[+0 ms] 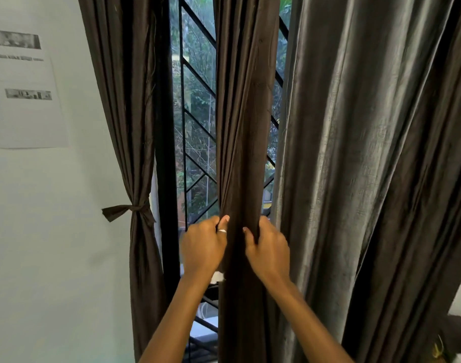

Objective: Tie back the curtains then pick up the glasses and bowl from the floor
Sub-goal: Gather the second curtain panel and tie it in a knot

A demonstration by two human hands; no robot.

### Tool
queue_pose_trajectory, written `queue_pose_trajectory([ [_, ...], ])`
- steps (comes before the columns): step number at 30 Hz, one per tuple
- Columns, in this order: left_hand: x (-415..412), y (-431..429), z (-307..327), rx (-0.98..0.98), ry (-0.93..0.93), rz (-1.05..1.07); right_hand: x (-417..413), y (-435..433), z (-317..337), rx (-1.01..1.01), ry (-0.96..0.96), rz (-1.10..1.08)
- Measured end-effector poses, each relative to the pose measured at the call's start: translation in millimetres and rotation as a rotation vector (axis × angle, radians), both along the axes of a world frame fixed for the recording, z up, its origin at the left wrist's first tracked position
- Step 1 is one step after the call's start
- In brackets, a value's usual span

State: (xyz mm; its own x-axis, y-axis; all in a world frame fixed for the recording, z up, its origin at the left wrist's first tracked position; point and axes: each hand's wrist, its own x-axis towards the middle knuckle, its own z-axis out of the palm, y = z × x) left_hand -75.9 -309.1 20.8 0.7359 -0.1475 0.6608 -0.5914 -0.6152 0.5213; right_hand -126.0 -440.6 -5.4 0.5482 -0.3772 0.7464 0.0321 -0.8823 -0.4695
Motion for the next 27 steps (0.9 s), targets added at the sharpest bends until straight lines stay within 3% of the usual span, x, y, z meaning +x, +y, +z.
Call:
queue_pose_trajectory([
  [6,-5,-17,0,0.003,0.051,-0.090,0,23,-13,-0.182,0.063,0.034],
  [18,-9,-9,10,-0.064,0.254,-0.261,3,27,-16,-0.060,0.064,0.216],
  [22,-10,-13,13,-0.039,0.229,-0.184,-5,35,-13,0.060,0.015,0.344],
  [27,1,-11,11,-0.062,0.253,-0.259,-3,32,-17,0.098,0.003,0.390],
])
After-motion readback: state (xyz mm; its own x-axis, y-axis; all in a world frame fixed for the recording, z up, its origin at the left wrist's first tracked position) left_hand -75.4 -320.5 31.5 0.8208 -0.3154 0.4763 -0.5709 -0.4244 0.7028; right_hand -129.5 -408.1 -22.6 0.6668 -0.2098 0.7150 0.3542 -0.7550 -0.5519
